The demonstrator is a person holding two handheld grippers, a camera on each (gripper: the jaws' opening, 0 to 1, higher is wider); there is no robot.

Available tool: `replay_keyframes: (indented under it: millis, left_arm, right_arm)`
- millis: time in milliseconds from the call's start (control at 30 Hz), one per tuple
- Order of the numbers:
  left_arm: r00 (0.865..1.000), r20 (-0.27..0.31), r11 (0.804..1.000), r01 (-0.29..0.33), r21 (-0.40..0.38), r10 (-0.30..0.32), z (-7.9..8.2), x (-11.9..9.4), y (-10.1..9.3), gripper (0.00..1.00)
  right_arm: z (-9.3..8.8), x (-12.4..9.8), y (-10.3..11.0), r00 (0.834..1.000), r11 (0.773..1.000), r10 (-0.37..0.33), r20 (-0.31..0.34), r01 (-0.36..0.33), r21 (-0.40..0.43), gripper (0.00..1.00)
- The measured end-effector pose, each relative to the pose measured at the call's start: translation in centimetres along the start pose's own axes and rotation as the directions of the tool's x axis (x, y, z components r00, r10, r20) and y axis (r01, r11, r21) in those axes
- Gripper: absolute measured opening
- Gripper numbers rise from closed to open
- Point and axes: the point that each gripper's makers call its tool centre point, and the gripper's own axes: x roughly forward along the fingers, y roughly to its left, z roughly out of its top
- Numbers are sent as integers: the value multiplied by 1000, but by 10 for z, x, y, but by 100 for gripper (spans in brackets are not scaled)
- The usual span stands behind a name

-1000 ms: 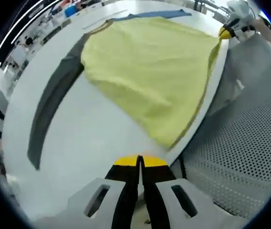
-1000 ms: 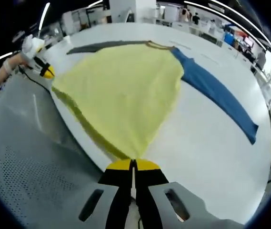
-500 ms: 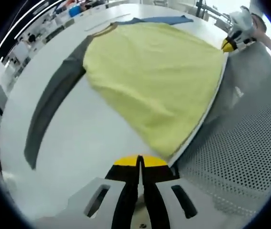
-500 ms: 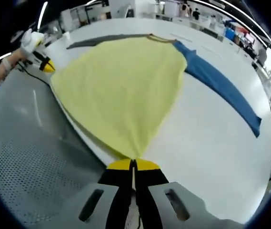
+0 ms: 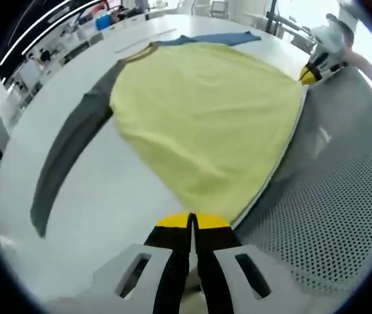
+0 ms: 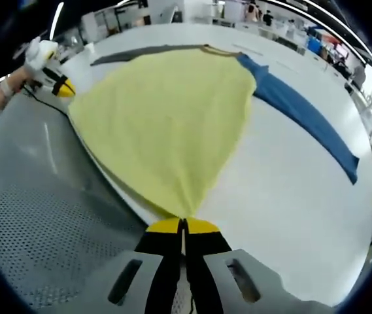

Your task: Fold the garment on the visible template until the final outline fits inside the template.

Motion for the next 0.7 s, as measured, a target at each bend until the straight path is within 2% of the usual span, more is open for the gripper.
replay_keyframes:
  millis: [133,333,700]
  left_arm:
    - [998,4,998,64,-5,-64,0,5,-16,0]
    - [996,-56,998,63,5,-63,-16,16,-19,0]
    - [995,-62,997,81,-1,-81,-17,16,-24,0]
  right_arm:
    - [0,0,0,1000,1000,-1,-2,1,-2,2]
    - [-2,0,1,1000,1000,3,-2,-3,3,2]
    - [-5,-1,3,1000,1000,10,-2,-10,16,2]
